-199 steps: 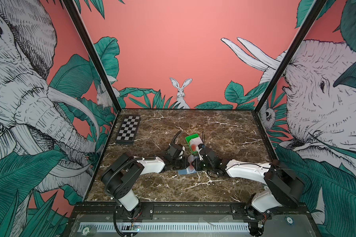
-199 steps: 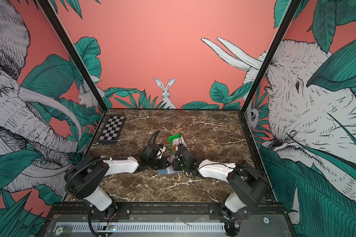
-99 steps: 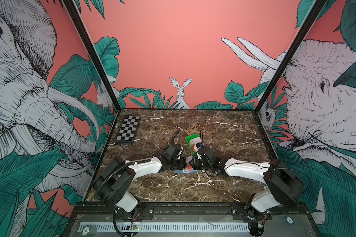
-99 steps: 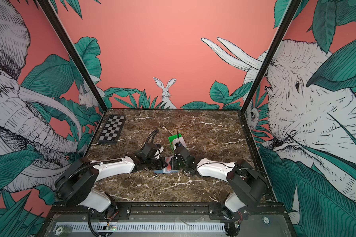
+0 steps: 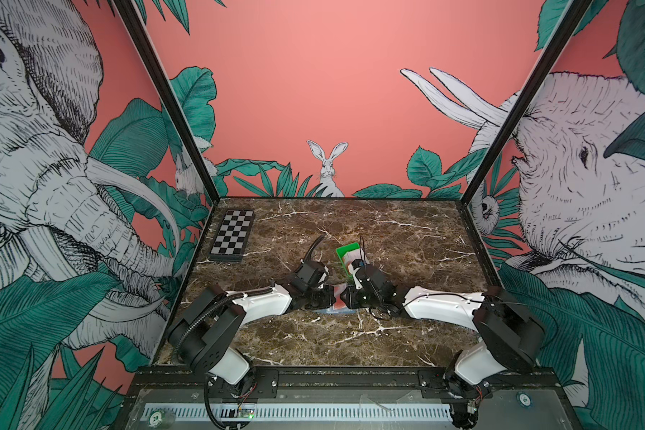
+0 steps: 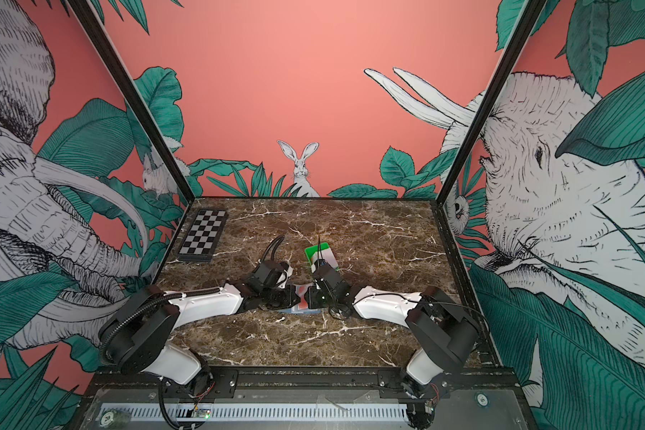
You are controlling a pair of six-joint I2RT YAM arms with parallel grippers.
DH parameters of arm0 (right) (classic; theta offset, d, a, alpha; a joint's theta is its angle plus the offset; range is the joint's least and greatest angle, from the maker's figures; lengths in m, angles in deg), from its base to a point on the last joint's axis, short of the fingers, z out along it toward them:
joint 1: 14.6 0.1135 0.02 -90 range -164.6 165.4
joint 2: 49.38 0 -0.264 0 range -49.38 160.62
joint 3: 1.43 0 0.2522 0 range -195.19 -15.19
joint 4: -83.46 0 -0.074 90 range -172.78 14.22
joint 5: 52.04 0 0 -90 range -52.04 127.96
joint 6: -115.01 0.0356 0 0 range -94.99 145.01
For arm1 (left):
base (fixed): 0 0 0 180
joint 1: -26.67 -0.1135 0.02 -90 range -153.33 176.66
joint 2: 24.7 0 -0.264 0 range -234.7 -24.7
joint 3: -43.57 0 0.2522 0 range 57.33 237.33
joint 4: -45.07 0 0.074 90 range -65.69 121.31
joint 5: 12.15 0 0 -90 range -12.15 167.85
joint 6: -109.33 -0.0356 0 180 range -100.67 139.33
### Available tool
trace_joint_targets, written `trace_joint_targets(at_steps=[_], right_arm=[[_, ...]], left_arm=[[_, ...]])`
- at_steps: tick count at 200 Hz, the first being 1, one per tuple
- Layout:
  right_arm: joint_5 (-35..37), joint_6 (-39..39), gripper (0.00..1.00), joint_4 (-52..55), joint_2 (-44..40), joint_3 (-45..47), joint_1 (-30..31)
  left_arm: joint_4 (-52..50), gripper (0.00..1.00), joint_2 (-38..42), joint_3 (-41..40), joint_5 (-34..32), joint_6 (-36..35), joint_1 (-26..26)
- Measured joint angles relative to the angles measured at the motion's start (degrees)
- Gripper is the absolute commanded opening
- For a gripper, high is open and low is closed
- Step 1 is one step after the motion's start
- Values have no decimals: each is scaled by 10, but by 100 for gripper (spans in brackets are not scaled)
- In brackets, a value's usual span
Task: Insert credit cards into a card holder
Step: Turn over the card slot at the card holder.
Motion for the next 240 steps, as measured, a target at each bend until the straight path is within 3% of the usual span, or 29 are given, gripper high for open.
trace_joint_targets(at_steps=[154, 240], right_arm=[[-16, 0, 32, -23, 59, -55, 21], [-16, -5, 46, -8, 74, -87, 34]], left_arm=[[39, 6, -24, -25, 23, 27, -35], [5, 8, 46, -32, 27, 19, -61]])
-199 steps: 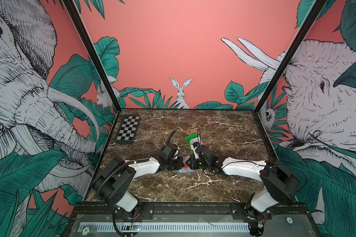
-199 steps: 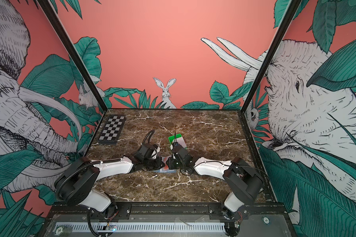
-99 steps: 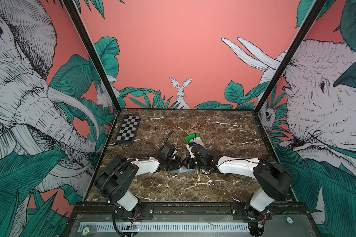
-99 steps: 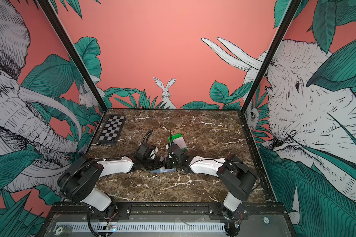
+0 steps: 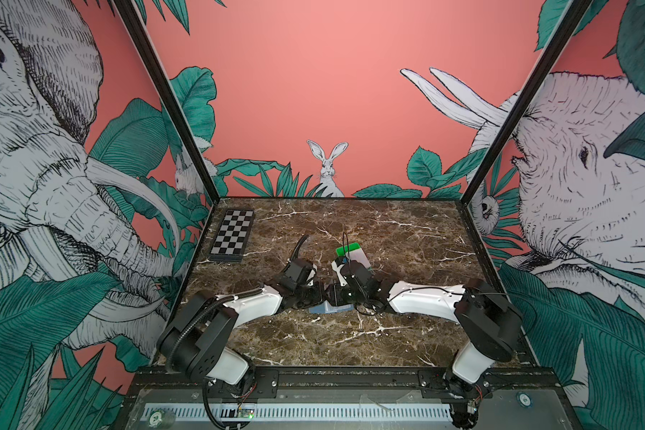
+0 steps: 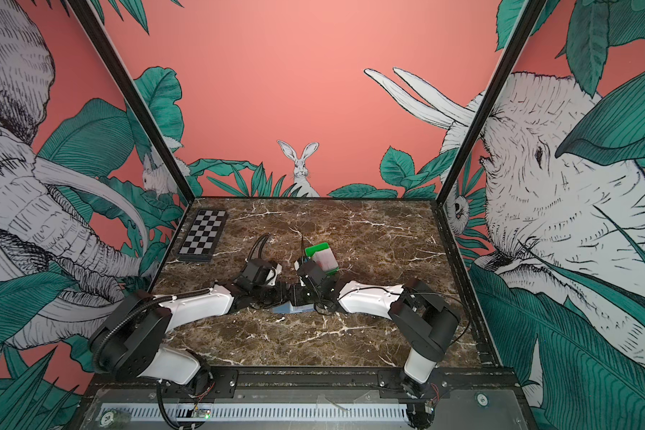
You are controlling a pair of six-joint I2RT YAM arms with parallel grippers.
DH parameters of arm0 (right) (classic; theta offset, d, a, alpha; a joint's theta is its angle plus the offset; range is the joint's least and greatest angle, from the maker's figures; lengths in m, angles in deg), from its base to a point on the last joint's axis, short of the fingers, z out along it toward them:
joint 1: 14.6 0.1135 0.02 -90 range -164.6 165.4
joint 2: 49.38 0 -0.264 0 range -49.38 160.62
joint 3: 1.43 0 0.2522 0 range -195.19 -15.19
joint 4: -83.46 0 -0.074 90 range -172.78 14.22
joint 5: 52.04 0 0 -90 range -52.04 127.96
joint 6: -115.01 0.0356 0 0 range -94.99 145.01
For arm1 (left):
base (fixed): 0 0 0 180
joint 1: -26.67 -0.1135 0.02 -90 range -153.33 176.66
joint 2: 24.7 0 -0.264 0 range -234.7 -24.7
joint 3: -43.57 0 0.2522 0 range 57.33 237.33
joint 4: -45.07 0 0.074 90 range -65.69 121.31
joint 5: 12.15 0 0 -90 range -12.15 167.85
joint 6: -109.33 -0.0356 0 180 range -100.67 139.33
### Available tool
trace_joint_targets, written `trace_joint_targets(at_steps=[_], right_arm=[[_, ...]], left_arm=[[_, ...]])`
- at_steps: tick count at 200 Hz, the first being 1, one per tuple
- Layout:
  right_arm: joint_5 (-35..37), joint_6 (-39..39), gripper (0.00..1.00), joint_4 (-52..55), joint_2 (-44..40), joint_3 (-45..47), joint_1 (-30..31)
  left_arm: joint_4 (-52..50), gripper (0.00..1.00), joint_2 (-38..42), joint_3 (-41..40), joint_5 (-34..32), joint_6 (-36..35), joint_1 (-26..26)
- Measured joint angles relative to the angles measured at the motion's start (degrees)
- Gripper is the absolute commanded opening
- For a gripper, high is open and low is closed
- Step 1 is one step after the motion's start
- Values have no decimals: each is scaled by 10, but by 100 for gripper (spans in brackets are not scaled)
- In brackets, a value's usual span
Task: Insert credit cards into a card holder
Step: Turn over the card slot at the card holder.
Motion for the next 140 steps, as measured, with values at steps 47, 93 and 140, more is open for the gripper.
trace_joint_targets(at_steps=[47, 93, 140], right_arm=[[-1, -3, 50, 1, 9, -17, 4], [-11, -4, 57, 9, 29, -31, 13], [-9, -7, 58, 14, 32, -29, 16]], left_arm=[[-37, 8, 40, -4, -2, -14, -22], [-63, 8, 75, -15, -17, -18, -37], [-85, 8, 120, -15, -34, -32, -41]])
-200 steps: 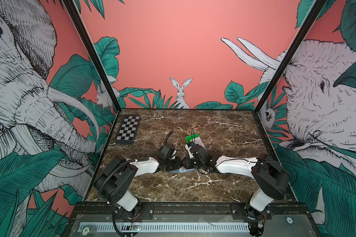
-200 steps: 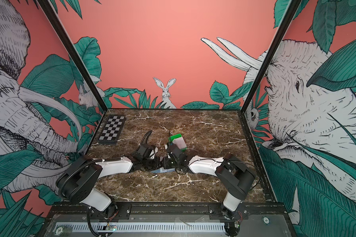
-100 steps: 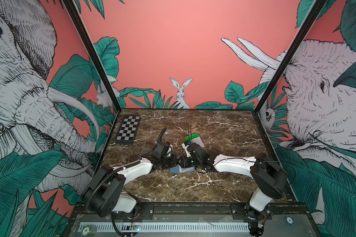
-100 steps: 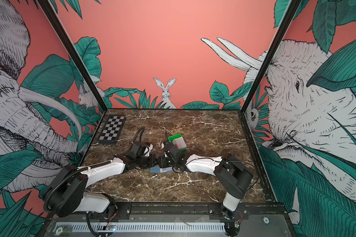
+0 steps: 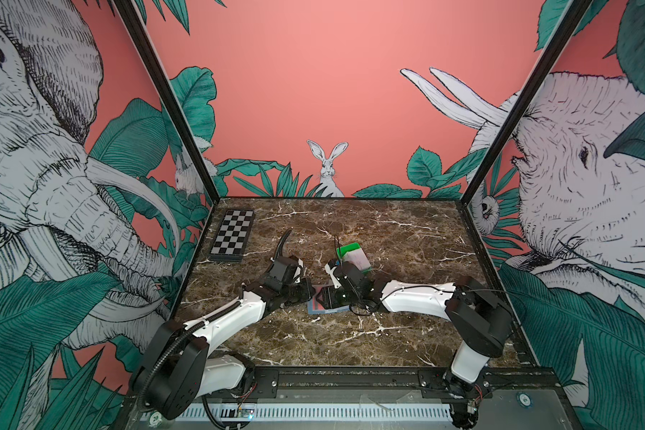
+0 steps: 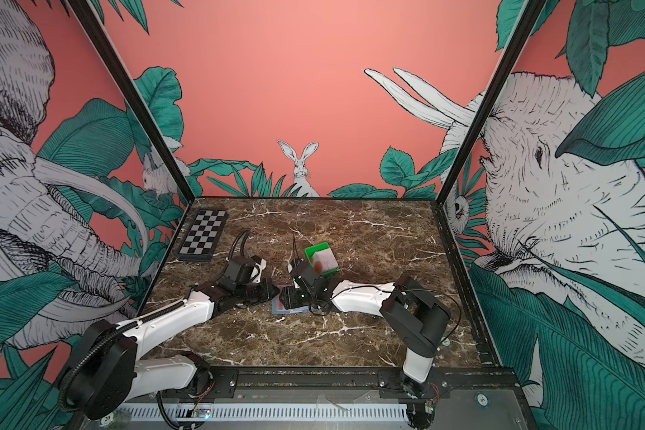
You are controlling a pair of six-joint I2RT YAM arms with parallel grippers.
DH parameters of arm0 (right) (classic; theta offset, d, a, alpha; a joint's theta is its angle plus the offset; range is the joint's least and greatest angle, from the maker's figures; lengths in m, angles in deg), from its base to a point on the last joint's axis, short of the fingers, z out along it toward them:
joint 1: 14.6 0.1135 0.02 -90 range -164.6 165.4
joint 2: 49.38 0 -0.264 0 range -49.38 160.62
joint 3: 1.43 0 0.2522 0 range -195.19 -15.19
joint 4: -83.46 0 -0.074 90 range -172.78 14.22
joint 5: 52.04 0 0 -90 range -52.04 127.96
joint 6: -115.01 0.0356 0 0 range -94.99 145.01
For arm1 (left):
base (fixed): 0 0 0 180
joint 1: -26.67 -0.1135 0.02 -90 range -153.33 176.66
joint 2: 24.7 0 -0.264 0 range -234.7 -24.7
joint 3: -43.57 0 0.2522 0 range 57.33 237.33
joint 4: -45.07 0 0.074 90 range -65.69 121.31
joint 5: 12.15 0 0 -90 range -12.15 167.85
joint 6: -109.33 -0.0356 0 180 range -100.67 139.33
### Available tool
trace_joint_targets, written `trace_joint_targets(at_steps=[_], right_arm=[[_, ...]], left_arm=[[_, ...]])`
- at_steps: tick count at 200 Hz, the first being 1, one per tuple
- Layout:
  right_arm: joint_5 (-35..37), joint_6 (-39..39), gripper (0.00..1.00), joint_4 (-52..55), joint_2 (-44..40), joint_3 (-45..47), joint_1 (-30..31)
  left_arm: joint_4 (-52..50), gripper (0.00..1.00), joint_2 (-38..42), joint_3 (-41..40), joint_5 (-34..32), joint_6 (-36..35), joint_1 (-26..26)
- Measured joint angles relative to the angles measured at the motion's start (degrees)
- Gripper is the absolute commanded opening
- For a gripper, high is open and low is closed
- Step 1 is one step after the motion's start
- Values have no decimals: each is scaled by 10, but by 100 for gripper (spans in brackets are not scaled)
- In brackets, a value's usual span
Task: Insert credit cards into a card holder
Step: Turn over the card slot at the card holder, then pick up the credit card from the storage box.
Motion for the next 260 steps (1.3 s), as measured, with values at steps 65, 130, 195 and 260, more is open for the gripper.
trace_joint_targets(at_steps=[65, 130, 195, 260], right_arm=[[82, -25, 57, 57, -60, 23, 0], [164, -88, 57, 156, -160, 33, -11], [177, -149, 67, 226, -163, -18, -82], [148, -191, 77, 233, -93, -63, -148]], left_arm=[[2, 9, -8, 0, 11, -19, 0], [87, 11, -47, 0, 37, -18, 7], [145, 15, -100, 9, 38, -12, 27], [188, 21, -161, 54, 38, -6, 30]])
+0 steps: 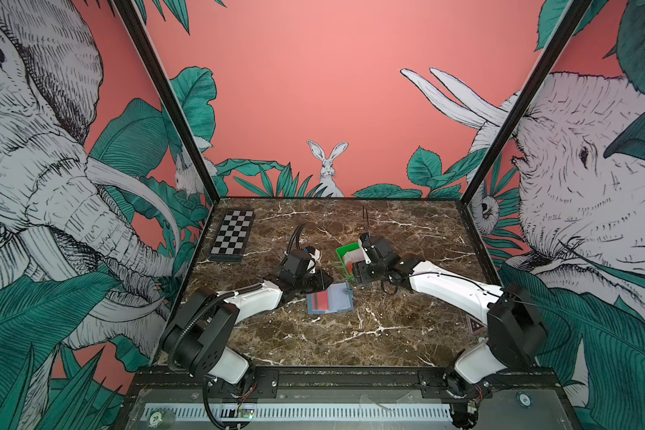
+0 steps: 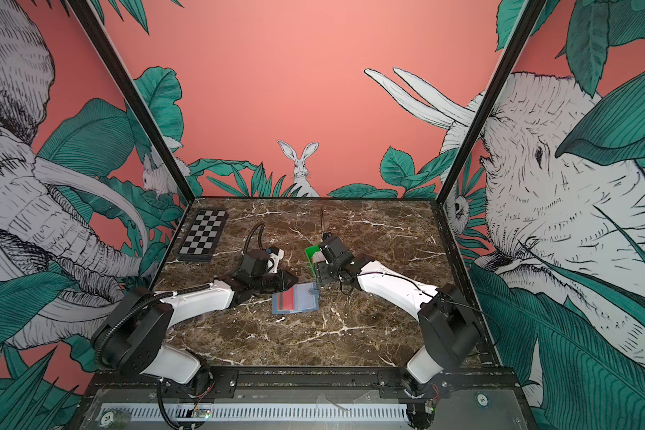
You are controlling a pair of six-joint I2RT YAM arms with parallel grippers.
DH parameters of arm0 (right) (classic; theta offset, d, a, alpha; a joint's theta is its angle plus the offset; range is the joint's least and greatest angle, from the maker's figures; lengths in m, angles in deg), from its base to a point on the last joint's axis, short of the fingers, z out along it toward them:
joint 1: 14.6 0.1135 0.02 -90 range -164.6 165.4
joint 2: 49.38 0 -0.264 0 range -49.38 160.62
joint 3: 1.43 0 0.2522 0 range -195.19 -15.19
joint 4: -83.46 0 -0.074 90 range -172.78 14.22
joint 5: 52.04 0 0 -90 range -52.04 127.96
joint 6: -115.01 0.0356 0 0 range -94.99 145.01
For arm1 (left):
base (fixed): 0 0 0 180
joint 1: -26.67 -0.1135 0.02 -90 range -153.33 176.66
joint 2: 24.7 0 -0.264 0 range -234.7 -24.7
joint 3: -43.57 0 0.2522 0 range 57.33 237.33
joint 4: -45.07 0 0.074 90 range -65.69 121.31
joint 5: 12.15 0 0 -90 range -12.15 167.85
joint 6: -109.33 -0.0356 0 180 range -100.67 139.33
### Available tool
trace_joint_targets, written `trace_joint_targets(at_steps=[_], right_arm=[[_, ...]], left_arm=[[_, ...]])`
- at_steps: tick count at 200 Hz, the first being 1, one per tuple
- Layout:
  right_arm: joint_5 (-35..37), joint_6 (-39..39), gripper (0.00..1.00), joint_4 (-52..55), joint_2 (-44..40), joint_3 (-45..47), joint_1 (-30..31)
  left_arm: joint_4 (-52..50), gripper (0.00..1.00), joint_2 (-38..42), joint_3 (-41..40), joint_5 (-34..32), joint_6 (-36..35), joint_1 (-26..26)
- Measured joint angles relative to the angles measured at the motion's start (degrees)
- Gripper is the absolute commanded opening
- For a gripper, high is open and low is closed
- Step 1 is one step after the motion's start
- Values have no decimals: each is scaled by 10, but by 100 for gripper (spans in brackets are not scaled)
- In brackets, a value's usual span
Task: Insert credit cards into a card holder
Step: Pick up the credit card from the storage box.
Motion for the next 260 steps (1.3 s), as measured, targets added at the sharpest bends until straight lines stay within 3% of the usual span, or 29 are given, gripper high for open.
trace_joint_targets(at_steps=[85, 260], right_arm=[[-54, -34, 81, -8, 121, -67, -52], [-93, -51, 81, -14, 186, -110, -86]], left_arm=[[20, 26, -66, 57, -6, 13, 2], [17, 21, -109, 116, -7, 13, 13]])
